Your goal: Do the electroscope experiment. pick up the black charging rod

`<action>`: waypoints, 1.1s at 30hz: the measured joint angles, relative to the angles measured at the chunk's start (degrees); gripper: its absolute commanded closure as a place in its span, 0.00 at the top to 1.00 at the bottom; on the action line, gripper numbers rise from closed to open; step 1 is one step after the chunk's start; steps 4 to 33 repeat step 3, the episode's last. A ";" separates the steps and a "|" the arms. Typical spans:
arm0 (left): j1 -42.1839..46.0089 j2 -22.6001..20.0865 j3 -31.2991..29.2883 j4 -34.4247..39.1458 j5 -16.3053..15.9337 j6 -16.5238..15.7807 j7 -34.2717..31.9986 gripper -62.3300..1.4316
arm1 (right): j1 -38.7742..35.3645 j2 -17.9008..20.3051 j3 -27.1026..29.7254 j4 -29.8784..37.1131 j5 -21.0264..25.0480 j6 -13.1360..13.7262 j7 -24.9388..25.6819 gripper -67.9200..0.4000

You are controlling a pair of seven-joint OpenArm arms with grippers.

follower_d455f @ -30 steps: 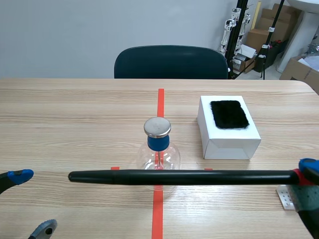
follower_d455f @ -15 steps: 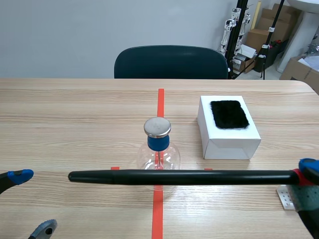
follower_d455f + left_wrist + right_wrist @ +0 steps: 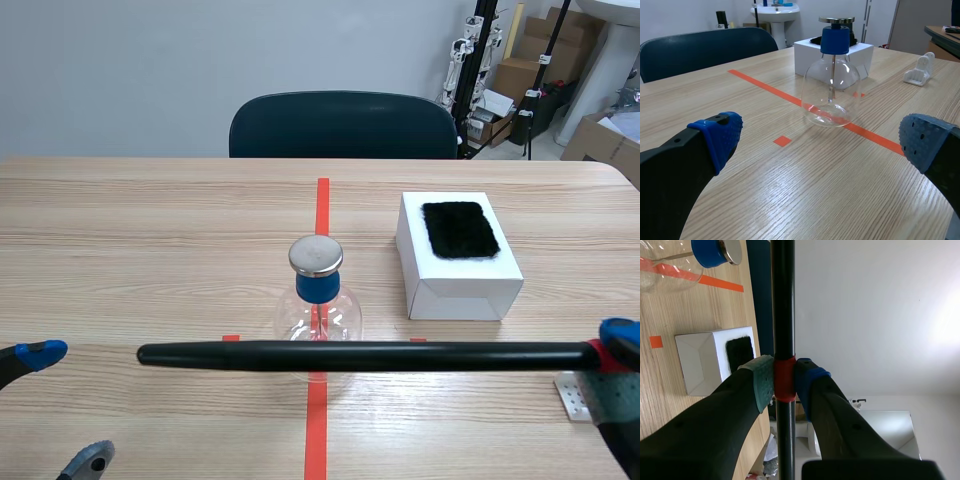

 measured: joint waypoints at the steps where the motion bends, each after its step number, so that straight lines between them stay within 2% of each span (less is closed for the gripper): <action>1: 0.00 0.00 0.00 0.00 0.00 0.00 0.00 1.00 | 0.00 0.00 0.00 0.00 0.00 0.00 0.00 0.01; 33: 0.00 0.00 0.00 0.00 0.00 0.00 0.00 1.00 | 0.00 0.00 0.00 0.00 0.00 0.00 0.00 0.01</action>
